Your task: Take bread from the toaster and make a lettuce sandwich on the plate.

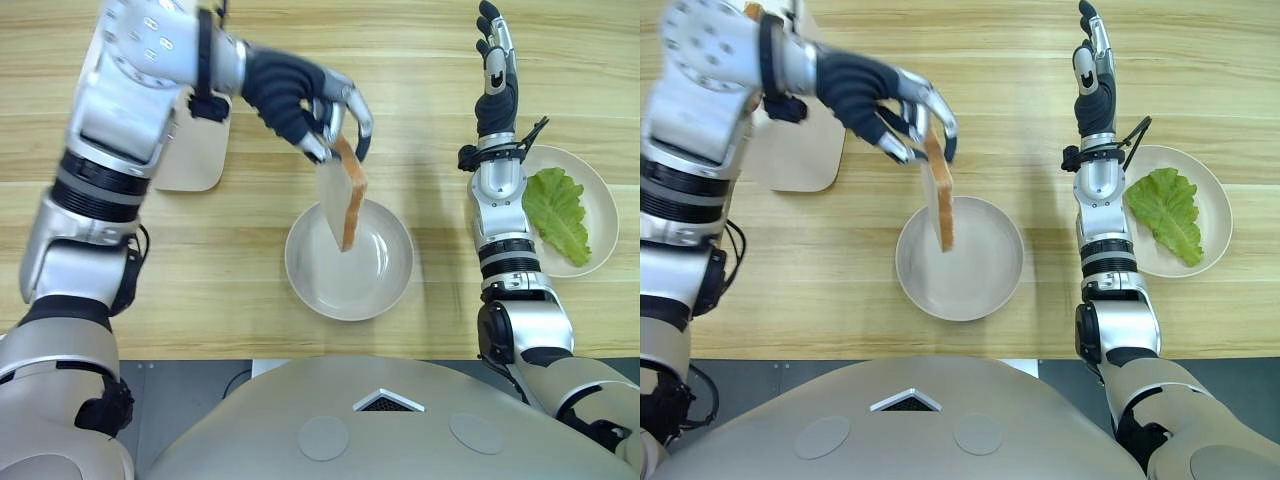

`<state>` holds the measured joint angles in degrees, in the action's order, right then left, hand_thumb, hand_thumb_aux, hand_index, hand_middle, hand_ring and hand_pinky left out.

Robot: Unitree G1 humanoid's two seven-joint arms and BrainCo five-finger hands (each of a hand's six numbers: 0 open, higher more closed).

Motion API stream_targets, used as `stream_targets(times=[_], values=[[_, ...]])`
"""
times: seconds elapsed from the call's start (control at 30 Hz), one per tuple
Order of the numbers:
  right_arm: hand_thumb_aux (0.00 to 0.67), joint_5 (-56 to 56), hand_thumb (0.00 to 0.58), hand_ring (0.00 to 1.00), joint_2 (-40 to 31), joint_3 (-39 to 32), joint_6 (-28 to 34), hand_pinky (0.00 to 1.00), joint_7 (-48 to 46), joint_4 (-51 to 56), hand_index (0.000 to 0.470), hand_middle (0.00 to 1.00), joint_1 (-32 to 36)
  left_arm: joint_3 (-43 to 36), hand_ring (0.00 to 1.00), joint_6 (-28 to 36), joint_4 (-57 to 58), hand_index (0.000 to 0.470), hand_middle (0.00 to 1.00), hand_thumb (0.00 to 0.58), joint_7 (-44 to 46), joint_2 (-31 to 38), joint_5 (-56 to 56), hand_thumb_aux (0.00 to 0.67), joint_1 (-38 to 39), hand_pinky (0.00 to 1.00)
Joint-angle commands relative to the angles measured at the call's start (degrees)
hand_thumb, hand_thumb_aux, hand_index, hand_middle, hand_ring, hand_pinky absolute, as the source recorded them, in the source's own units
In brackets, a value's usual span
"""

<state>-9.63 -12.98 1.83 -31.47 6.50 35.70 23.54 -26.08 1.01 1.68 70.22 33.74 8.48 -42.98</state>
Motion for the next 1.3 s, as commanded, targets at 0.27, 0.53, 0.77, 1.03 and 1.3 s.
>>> stream_targets(times=[0.27,0.53,0.77,1.03,1.3], values=[[0.0,-0.4,0.0,0.0,1.66,-1.4,3.42,0.0,-0.85,-4.49,0.0,0.0,0.26,-5.12,0.72,5.28,-1.66,0.47,0.72,0.58,0.38,-0.9,-7.46,0.67,8.39,0.72],[0.0,-0.87,0.0,0.0,2.27,-2.4,4.43,0.0,-1.23,-6.25,0.0,0.0,0.18,-0.36,0.54,4.21,-5.18,0.47,0.54,0.58,-2.02,0.7,-7.81,0.67,9.35,0.54],[0.0,-3.43,0.0,0.0,-11.14,4.38,16.89,0.0,-9.55,-32.29,0.0,0.0,-7.66,15.37,0.0,-2.07,-15.68,0.0,0.0,0.0,-16.42,-0.2,-5.19,0.0,14.86,0.0],[0.0,-25.54,0.0,0.0,-39.39,12.44,16.56,0.0,-12.17,-30.68,0.0,0.0,-25.03,22.75,0.0,-8.63,-20.32,0.0,0.0,0.0,-26.87,0.8,-9.1,0.0,25.31,0.0],[0.016,-37.8,0.027,0.0,-48.09,3.34,14.23,0.0,-7.85,-18.08,0.011,0.0,-26.55,26.23,0.0,-8.82,-22.97,0.0,0.0,0.0,-30.05,2.83,-10.43,0.0,29.34,0.0]])
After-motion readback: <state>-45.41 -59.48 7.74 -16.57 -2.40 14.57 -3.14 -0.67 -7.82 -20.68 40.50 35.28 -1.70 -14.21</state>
